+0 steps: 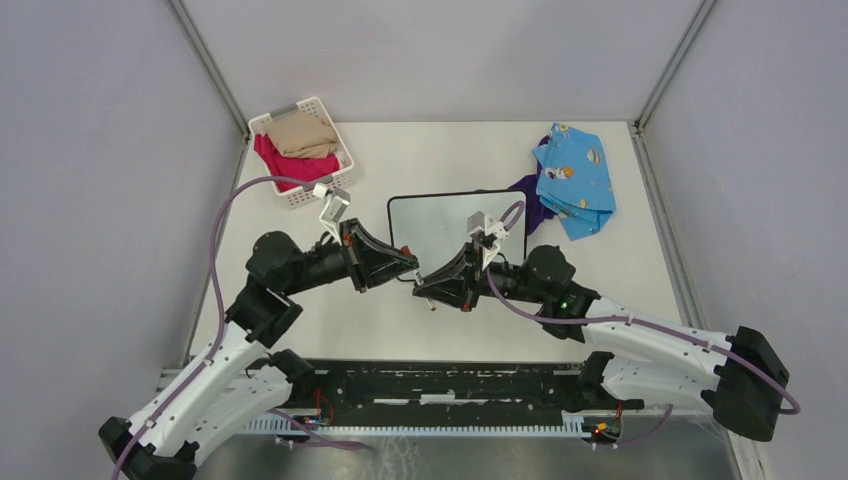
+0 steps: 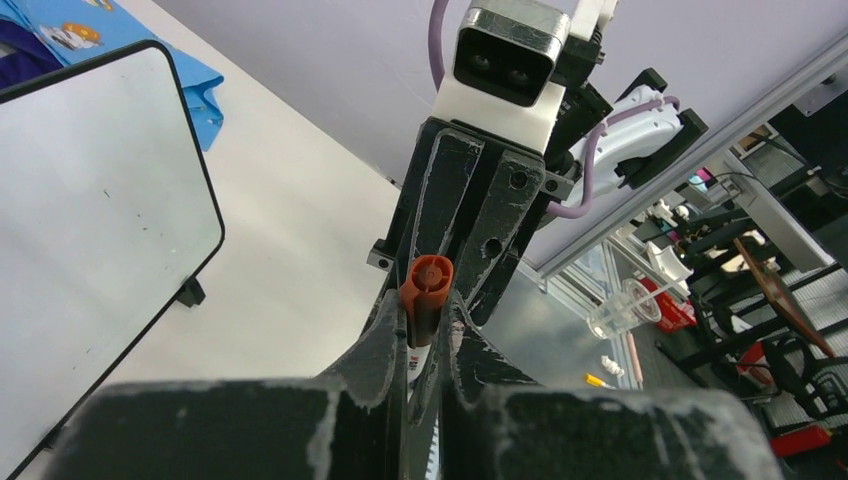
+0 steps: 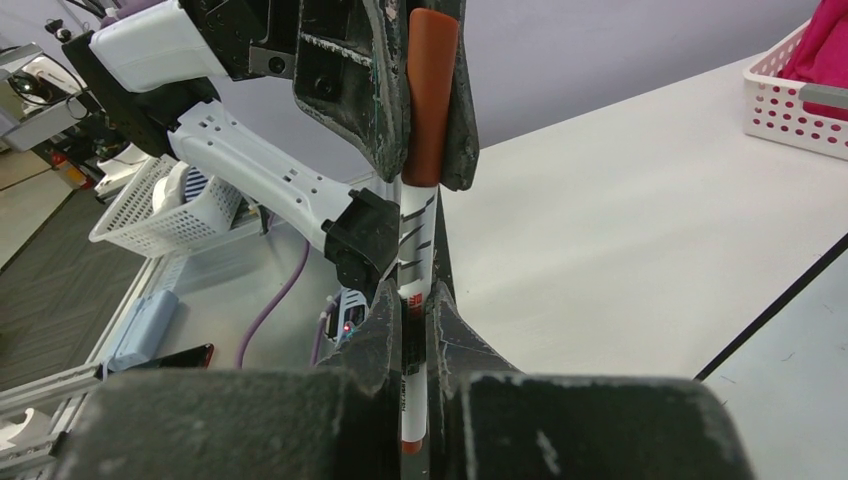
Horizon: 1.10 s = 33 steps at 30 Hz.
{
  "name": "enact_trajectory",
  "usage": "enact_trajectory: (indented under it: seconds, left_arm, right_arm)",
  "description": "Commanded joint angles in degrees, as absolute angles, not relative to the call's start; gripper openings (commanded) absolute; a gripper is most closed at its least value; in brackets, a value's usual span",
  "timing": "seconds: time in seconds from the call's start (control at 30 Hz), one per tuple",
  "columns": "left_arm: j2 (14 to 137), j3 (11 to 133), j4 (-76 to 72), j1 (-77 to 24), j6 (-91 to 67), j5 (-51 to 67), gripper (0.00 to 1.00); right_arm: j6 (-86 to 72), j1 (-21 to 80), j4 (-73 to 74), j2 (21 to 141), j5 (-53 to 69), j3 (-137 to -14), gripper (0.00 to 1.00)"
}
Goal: Write a sentence on the whiteboard
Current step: Open the whiteboard marker at the center of the board.
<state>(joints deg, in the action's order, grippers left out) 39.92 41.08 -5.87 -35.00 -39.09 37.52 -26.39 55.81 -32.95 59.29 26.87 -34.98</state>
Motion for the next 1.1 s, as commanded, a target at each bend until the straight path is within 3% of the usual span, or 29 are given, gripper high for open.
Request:
enact_trajectory:
  seconds: [0.0, 0.07, 0.17, 0.27, 0.5, 0.77, 0.97, 1.07]
  left_arm:
    - [38.7, 41.1, -8.0, -35.3, -38.0, 37.1, 0.02]
    - [38.5, 40.9, -8.1, -35.2, -38.1, 36.6, 0.02]
    - [38.1, 40.6, -8.9, -35.3, -38.7, 36.6, 0.02]
    - [38.1, 40.5, -9.5, -35.2, -39.2, 36.7, 0.02]
    - [37.8, 40.3, -9.8, -35.2, -39.7, 36.9, 0.02]
    - [37.3, 40.2, -9.1, -35.3, -39.5, 36.1, 0.02]
    - [37.0, 41.3, -8.0, -35.2, -38.9, 33.6, 0.02]
    - [35.6, 42.0, -7.8, -35.2, -39.1, 27.3, 0.02]
  right_arm:
    - [-26.4, 55.8, -35.8, 58.3, 26.0, -34.8, 0.01]
    - [-26.7, 55.8, -35.3, 58.1, 25.0, -34.8, 0.05]
    - [-27.7, 55.8, -35.6, 58.0, 23.9, -35.1, 0.33]
    - [-29.9, 55.8, -38.5, 58.3, 22.6, -35.2, 0.48]
    - [-33.5, 55.8, -44.1, 61.0, 22.3, -36.7, 0.54]
    - [-35.5, 55.8, -46.2, 63.2, 24.8, -37.4, 0.47]
    - [-35.0, 55.8, -46.4, 62.8, 24.9, -35.7, 0.06]
    - [-33.9, 55.7, -44.9, 62.0, 25.0, -34.4, 0.00]
